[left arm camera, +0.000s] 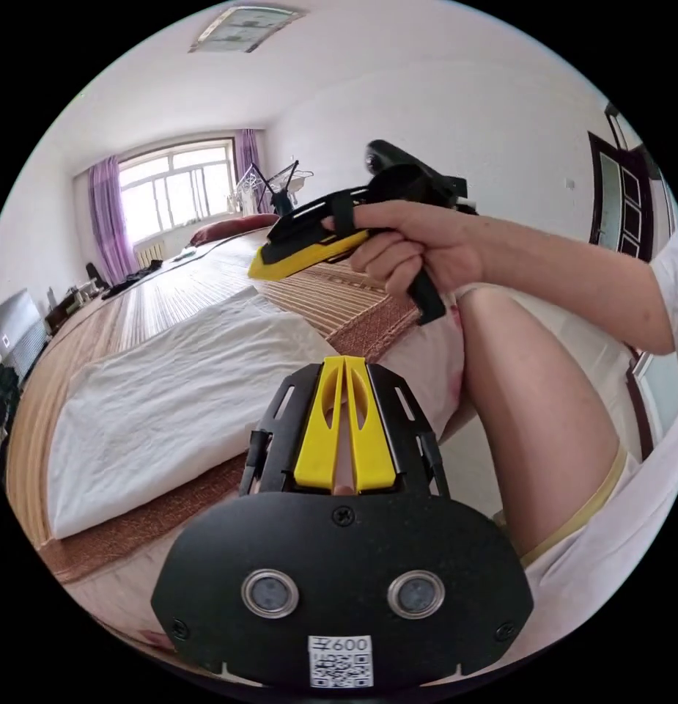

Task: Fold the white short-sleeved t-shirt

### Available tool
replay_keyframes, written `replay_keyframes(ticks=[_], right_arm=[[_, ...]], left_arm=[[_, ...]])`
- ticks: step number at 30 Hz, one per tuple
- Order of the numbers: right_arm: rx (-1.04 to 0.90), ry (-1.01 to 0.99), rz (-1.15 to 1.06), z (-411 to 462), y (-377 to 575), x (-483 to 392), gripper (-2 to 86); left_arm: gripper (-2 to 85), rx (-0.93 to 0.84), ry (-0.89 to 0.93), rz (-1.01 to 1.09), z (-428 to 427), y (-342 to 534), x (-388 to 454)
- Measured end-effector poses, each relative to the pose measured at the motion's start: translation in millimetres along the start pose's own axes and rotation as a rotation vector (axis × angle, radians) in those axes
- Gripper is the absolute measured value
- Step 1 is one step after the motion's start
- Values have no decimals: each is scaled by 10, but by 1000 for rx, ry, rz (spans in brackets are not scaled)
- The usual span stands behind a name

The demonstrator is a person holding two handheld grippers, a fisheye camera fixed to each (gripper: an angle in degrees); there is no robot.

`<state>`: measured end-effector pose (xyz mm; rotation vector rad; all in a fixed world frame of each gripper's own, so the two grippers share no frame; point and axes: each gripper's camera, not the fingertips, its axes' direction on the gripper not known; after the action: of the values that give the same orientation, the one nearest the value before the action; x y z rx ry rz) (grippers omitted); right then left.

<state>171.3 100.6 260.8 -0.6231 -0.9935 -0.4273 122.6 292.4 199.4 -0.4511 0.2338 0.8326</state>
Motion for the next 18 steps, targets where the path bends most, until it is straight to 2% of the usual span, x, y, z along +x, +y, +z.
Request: replay_keyframes(ticks=[1, 4, 6, 8, 12, 14, 18], right_arm=[[-61, -48, 9, 72, -119, 66, -9], [-122, 120, 107, 136, -336, 253, -9], [-138, 62, 156, 88, -503, 373, -8], [-93, 55, 246, -25, -745, 523, -8], [-37, 42, 277, -89, -1122, 681, -8], [49, 50, 362, -176, -1305, 755, -8], [92, 142, 327, -223, -1534, 577, -8]], left_arm=[[1, -3, 2, -4, 2, 7, -2], [1, -2, 12, 0, 7, 37, -10], [1, -6, 12, 9, 18, 62, 0], [1, -3, 2, 21, 17, 86, 24], [1, 9, -27, 45, 8, 148, 80], [1, 8, -22, 41, 4, 162, 68], [1, 17, -23, 36, -8, 214, 51]])
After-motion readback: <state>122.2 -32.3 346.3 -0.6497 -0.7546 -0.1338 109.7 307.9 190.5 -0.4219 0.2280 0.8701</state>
